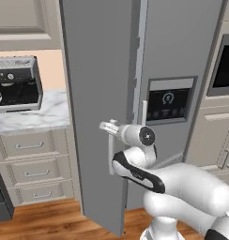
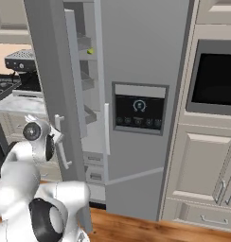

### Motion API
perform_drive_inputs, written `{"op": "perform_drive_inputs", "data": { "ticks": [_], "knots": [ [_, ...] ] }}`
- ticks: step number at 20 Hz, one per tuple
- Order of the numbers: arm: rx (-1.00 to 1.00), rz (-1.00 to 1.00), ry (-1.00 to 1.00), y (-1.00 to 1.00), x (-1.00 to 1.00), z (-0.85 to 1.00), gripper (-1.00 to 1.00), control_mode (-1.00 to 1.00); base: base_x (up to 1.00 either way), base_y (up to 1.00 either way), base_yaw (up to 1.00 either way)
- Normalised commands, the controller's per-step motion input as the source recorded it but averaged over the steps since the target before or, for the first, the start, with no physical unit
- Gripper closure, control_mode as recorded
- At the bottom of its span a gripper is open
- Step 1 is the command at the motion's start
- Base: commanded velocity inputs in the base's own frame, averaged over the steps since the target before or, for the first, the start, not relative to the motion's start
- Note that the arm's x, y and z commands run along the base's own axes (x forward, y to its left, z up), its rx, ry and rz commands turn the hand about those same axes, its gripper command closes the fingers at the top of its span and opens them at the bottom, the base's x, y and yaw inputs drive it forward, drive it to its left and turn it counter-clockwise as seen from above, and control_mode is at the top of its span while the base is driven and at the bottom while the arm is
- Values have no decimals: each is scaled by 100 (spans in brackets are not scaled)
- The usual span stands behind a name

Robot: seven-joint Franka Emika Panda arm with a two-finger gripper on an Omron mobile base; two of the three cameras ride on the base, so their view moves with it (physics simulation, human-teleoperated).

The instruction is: There is a bowl on the dining counter. Grab a lemon wedge from the fridge and place it in the bowl. Then get the liquor bottle and glass cup from the cabinet and place them next to the bowl.

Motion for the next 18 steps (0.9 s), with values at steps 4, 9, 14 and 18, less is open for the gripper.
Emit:
{"op": "perform_drive_inputs", "data": {
  "ticks": [4, 9, 14, 18],
  "knots": [
    [47, -1, 14, -100, -19, 51, -100, -100, 0, 0, 0],
    [40, 0, 20, -100, 0, 26, -100, -100, 0, 0, 0],
    [23, 1, -4, -88, -5, 28, -100, -100, 0, 0, 0],
    [20, 0, 4, -46, 3, 8, -100, -100, 0, 0, 0]
  ]
}}
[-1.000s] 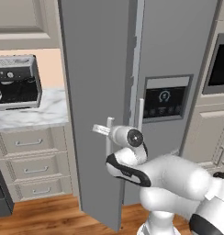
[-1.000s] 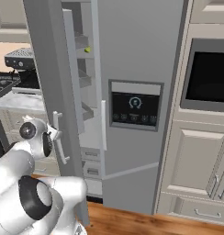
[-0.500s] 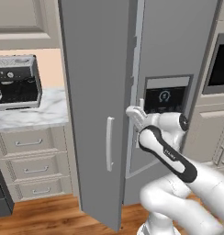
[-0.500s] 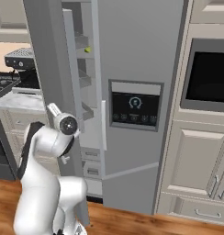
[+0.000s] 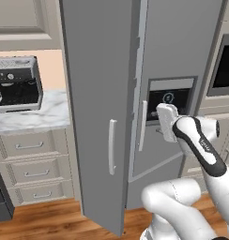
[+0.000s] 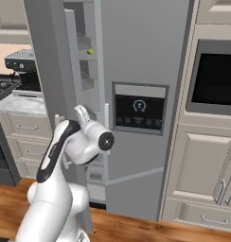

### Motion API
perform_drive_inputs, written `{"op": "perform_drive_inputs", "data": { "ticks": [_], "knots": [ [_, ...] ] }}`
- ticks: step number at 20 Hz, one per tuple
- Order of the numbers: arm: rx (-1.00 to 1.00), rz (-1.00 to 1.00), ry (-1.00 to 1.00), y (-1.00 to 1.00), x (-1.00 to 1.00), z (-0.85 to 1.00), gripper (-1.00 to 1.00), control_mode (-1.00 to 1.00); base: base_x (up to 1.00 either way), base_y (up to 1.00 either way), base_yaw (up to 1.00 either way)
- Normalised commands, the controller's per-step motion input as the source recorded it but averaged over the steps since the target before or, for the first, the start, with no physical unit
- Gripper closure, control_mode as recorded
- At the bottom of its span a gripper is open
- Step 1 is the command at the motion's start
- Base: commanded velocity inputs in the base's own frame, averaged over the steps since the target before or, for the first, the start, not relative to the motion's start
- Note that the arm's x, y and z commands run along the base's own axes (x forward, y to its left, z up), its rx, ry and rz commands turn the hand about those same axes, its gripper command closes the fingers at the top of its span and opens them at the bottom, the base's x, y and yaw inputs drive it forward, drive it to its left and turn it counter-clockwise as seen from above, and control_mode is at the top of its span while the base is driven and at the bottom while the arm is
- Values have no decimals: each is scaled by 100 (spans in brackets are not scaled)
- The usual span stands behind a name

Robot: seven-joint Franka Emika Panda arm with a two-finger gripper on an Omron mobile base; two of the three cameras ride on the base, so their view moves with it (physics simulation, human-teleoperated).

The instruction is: There is a bowl on the dining counter. Grab a lemon wedge from the fridge and place it in the bowl. Then get the liquor bottle and glass cup from the cabinet and place them next to the bowl.

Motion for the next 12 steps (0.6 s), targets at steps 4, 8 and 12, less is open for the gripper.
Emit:
{"op": "perform_drive_inputs", "data": {
  "ticks": [4, 8, 12],
  "knots": [
    [24, 0, 6, -50, 16, 44, -100, -100, 0, 0, 0],
    [19, 0, -8, -33, -9, 100, -100, -100, 0, 0, 0],
    [15, 0, -5, -16, -9, 100, -100, -100, 0, 0, 0]
  ]
}}
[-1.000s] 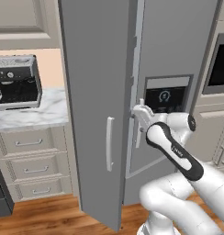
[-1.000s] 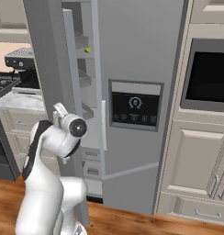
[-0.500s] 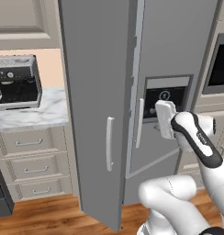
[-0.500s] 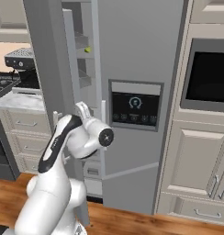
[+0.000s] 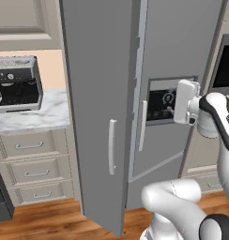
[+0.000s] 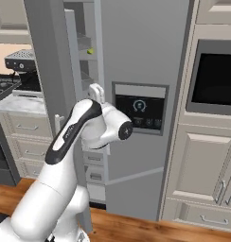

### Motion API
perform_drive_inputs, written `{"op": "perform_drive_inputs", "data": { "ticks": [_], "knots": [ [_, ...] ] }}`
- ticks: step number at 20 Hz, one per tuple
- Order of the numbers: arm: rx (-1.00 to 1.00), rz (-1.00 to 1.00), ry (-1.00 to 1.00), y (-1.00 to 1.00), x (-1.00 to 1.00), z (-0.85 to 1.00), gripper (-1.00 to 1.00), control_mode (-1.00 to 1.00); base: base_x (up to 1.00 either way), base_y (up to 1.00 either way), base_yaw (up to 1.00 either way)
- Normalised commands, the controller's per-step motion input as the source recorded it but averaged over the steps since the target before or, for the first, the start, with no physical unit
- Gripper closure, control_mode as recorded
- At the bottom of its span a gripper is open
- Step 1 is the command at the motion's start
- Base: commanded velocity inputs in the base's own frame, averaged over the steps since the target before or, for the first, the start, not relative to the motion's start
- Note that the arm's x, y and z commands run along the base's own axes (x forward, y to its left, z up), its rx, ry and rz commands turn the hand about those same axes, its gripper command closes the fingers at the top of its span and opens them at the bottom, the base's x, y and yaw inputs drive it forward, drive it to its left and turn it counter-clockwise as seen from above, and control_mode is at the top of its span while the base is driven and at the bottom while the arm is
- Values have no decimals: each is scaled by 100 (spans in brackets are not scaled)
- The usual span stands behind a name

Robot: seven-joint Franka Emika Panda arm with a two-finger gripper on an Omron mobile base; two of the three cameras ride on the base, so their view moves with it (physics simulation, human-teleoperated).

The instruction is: There is a bowl on the dining counter. Grab a lemon wedge from the fridge and place it in the bowl. Then get the liquor bottle and glass cup from the cabinet and place them next to the bowl.

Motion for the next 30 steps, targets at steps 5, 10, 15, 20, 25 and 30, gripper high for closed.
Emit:
{"op": "perform_drive_inputs", "data": {
  "ticks": [5, 10, 15, 20, 25, 30],
  "knots": [
    [12, 1, 1, -8, 7, 29, -100, -100, 0, 0, 0],
    [0, 2, -4, 5, 47, 4, -100, -100, 0, 0, 0],
    [0, 14, -2, 21, 52, 8, -100, -100, 0, 0, 0],
    [0, 14, 0, 21, 37, 2, -100, -100, 0, 0, 0],
    [-5, 3, 0, 27, 15, 6, -100, -100, 0, 0, 0],
    [-7, 0, -1, 23, 4, 1, -100, -100, 0, 0, 0]
  ]
}}
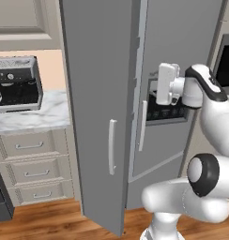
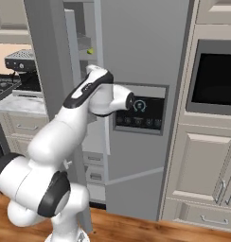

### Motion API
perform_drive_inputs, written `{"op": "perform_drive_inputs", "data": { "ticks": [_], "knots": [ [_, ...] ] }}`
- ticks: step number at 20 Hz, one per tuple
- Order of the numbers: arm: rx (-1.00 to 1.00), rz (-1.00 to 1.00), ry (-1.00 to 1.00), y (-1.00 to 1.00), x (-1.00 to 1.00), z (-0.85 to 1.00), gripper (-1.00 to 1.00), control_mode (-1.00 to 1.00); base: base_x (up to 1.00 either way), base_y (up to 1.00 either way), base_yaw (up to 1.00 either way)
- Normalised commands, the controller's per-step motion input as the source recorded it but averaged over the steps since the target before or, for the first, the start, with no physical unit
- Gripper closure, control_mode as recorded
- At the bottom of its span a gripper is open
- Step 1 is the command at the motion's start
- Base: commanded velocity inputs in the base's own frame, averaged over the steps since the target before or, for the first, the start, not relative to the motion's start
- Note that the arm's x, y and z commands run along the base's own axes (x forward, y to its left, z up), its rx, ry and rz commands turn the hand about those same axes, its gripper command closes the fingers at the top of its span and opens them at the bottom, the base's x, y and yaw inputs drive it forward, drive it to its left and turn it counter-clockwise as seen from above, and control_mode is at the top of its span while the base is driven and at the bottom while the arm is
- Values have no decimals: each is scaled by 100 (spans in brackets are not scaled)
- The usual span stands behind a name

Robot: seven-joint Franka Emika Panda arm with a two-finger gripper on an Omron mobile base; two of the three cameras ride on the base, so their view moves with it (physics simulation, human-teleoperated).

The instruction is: There is a bowl on the dining counter. Grab a lemon wedge from the fridge and place it in the bowl. Then get the liquor bottle and glass cup from the cabinet and place them next to the bowl.

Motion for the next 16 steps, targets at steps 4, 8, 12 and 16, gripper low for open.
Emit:
{"op": "perform_drive_inputs", "data": {
  "ticks": [4, 8, 12, 16],
  "knots": [
    [-6, 0, 1, 28, 21, 0, -100, -100, 0, 0, 0],
    [0, 0, 4, 6, 43, 0, -100, -100, 0, 0, 0],
    [0, 0, 2, 0, 48, 0, -100, -100, 0, 0, 0],
    [0, 0, 3, 0, 39, 0, -100, -100, 0, 0, 0]
  ]
}}
